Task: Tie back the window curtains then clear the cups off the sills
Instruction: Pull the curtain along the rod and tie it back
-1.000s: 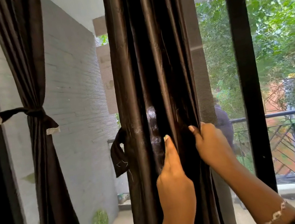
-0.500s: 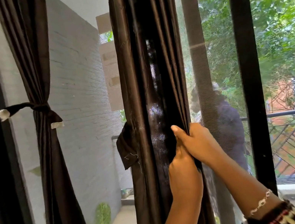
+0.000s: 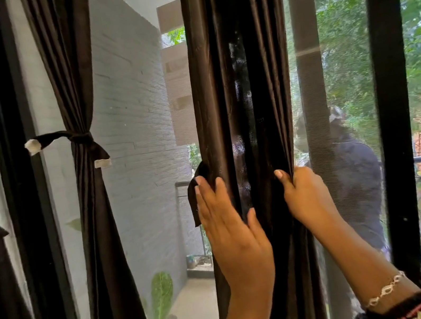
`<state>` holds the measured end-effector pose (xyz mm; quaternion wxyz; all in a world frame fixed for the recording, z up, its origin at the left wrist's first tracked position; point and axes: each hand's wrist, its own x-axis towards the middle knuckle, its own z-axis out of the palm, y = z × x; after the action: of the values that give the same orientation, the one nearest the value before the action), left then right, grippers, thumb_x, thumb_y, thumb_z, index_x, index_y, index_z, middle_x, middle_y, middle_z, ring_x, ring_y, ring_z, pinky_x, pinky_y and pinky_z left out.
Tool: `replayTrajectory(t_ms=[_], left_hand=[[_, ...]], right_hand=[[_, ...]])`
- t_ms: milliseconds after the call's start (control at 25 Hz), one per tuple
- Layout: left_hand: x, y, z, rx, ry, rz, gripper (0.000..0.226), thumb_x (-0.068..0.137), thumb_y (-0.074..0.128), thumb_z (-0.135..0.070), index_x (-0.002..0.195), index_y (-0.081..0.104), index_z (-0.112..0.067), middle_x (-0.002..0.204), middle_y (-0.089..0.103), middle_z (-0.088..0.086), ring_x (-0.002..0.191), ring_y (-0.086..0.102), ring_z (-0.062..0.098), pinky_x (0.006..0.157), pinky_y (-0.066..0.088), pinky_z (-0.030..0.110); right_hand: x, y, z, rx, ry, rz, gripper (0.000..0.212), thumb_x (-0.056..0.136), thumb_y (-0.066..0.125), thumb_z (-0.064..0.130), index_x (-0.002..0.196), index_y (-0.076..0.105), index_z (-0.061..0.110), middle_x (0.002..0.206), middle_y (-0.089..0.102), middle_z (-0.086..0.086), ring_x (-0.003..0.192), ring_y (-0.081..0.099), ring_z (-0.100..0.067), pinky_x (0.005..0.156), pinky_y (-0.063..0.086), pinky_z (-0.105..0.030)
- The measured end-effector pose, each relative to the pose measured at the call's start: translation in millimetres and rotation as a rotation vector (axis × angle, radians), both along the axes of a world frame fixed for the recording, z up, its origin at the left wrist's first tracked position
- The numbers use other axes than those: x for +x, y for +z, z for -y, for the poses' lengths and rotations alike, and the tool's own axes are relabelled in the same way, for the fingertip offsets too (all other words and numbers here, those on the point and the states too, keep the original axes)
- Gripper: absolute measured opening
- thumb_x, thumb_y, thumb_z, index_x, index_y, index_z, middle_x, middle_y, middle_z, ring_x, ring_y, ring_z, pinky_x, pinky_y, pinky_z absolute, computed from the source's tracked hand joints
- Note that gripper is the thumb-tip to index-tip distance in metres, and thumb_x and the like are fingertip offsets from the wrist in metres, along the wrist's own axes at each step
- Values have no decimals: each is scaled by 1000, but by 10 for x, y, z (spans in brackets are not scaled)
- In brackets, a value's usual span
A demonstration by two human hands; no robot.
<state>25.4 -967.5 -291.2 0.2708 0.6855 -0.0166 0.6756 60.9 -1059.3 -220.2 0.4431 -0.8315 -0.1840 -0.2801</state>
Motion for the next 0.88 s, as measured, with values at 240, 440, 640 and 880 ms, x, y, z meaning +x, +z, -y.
replayTrajectory(t_ms=[240, 440, 640, 880], left_hand=[[141, -159, 19, 2, -60, -274, 64, 70, 47, 7, 134, 42, -1, 69, 68, 14, 43, 57, 13, 54, 41, 8], [170, -175, 134, 44, -146, -366, 59, 91, 34, -16, 140, 2, -17, 126, 60, 7, 93, 66, 20, 74, 52, 27], [198, -138, 90, 92, -157, -413, 53, 97, 40, -19, 146, 21, -18, 110, 66, 4, 81, 66, 15, 68, 53, 23], [99, -371, 1, -135, -223, -556, 101, 68, -6, -82, 146, 18, -24, 153, 22, -5, 141, 20, 12, 108, 33, 29]], right_hand=[[69, -42, -103, 28, 27, -5, 41, 99, 38, 28, 61, 29, 16, 59, 39, -1, 51, 36, -14, 50, 27, -30], [85, -84, -214, 117, 137, -7, 38, 99, 37, 28, 62, 39, 17, 62, 48, -3, 55, 46, -18, 53, 35, -28], [-31, -89, -253, 133, 231, -58, 50, 95, 38, 41, 61, 44, 5, 59, 49, -8, 56, 50, -21, 53, 39, -30], [-114, -73, -275, -12, 78, -14, 41, 98, 42, 26, 61, 26, 21, 61, 35, 5, 64, 41, -17, 56, 32, -26]])
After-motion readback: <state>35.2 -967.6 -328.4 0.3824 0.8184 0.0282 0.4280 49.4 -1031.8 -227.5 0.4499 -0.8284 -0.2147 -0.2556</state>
